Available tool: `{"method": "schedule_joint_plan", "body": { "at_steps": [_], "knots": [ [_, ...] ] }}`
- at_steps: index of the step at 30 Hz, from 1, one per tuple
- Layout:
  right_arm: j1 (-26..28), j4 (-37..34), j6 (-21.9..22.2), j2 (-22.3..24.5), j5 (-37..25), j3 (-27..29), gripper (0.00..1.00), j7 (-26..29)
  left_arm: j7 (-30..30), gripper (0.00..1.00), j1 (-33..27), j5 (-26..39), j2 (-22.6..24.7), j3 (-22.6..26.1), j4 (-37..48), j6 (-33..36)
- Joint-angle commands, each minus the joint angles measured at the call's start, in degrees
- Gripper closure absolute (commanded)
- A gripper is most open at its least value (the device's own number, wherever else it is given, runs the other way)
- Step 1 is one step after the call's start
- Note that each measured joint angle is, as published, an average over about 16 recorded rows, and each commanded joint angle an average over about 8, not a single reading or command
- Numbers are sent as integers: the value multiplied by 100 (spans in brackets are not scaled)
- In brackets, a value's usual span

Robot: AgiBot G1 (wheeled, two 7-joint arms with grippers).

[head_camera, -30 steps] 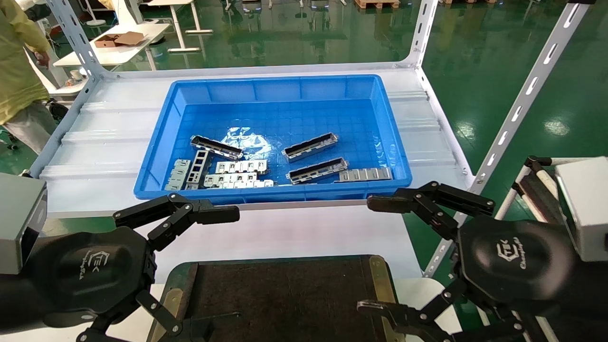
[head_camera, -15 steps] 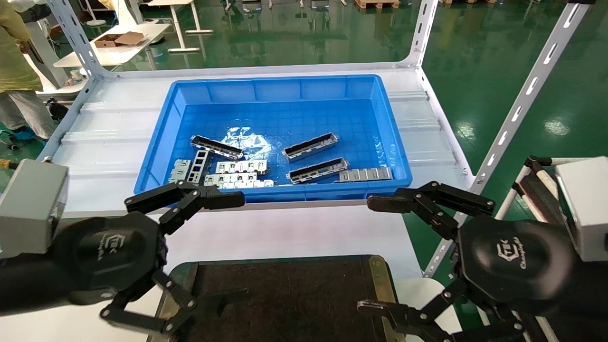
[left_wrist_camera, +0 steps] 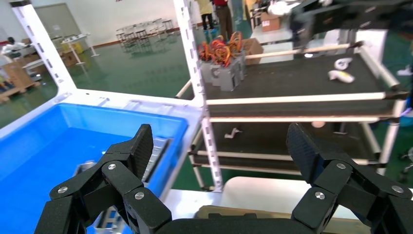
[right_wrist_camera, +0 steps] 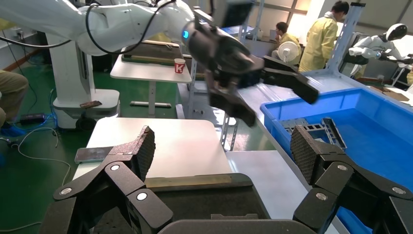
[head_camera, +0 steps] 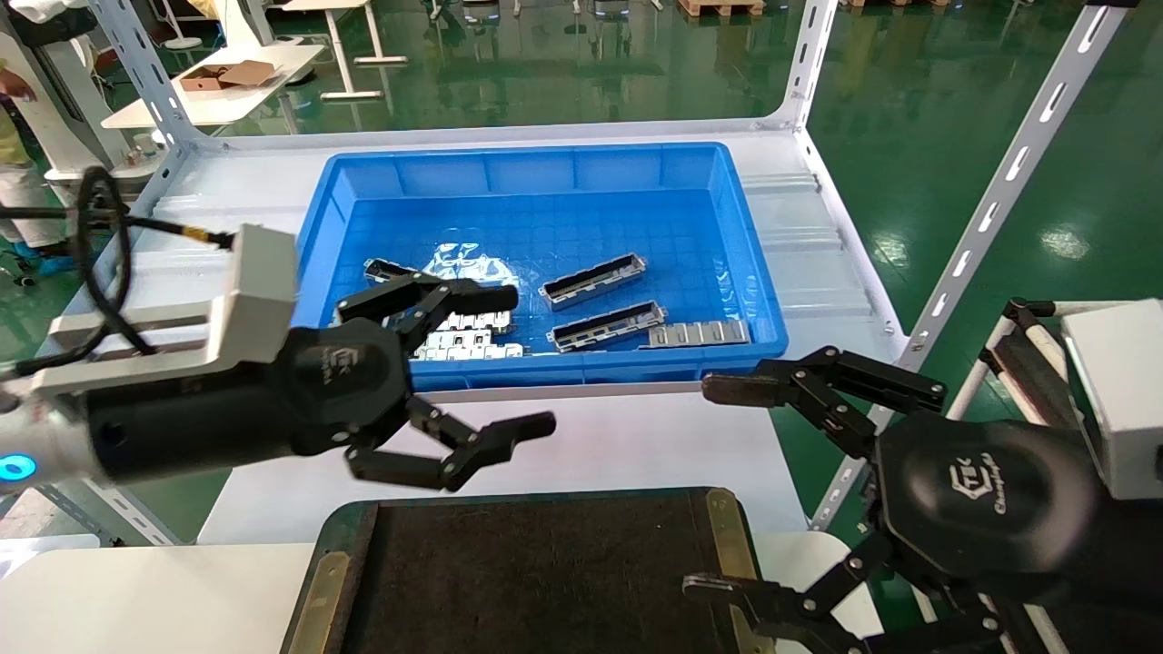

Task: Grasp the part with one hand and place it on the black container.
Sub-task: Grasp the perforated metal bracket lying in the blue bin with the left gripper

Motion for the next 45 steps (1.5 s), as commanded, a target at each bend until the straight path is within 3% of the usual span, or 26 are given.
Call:
{"method": "schedule_joint_plan", "body": {
  "at_steps": [1, 17, 32, 38, 45],
  "knots": [
    [0, 0, 0, 0, 0, 0, 0, 0, 63, 0, -127, 134, 140, 63, 174, -66],
    [0, 0, 0, 0, 0, 0, 0, 0, 943, 0, -1261, 1015, 1573, 493, 2525, -771],
    [0, 0, 0, 0, 0, -1, 0, 0, 1958, 0, -2101, 1363, 2756, 620, 4719, -1803],
    [0, 0, 0, 0, 1, -1, 0, 0, 2129, 0, -2198, 1362, 2985, 664, 5117, -2319],
    [0, 0, 0, 0, 1, -1, 0, -1, 1955, 0, -2124, 1275, 3049, 834, 5024, -2647]
  ]
}}
